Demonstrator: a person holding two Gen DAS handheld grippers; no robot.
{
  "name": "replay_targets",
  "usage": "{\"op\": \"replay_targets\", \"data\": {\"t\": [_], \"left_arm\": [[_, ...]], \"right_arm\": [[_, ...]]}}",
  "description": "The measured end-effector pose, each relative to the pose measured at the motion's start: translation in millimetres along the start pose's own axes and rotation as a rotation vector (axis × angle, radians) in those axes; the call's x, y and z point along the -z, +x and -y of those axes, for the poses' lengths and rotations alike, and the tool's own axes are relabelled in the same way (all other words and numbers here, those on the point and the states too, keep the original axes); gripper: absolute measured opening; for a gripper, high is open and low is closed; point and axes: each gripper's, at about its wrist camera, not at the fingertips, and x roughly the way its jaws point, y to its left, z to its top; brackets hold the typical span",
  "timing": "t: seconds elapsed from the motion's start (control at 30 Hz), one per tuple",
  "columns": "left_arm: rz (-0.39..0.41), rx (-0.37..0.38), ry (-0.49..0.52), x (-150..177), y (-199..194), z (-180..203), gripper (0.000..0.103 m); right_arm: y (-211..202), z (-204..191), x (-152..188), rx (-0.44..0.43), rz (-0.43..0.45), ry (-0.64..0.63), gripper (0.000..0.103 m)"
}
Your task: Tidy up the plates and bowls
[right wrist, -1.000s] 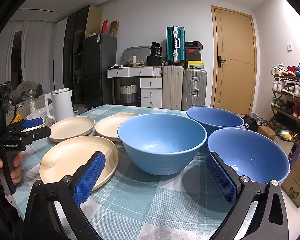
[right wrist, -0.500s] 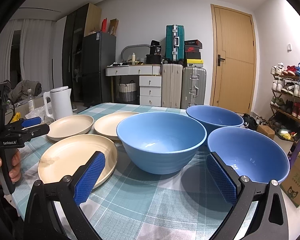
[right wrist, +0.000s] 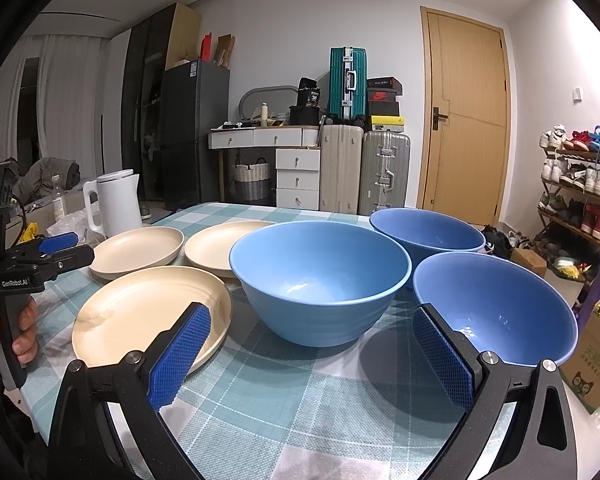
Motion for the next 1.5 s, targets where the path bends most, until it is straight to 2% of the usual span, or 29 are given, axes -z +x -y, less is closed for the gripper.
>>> {"op": "replay_targets", "data": {"t": [0.37, 0.9, 1.03, 1.5], "left_arm": [[0.025, -0.040, 0.022, -12.3, -11.8, 1.9, 0.103], [-0.041, -0.099, 0.031, -38.3, -26.9, 11.8, 0.103], [-0.049, -0.132, -0.002, -43.9, -28.8, 4.6, 0.103], [-0.082, -0.176, -0.086, -64.5, -34.9, -40.2, 0.103]], "right_arm": [[-6.1, -1.3, -8.9, 0.003, 0.010, -0.004, 0.103], [-16.4, -24.0, -35.8, -0.024, -0.019, 0.017, 0.103], [-17.8, -29.1, -45.2, -0.027, -0.023, 0.015, 0.103], [0.5, -59.0, -75.9, -0.066, -0.082, 0.039, 0.103]]}}
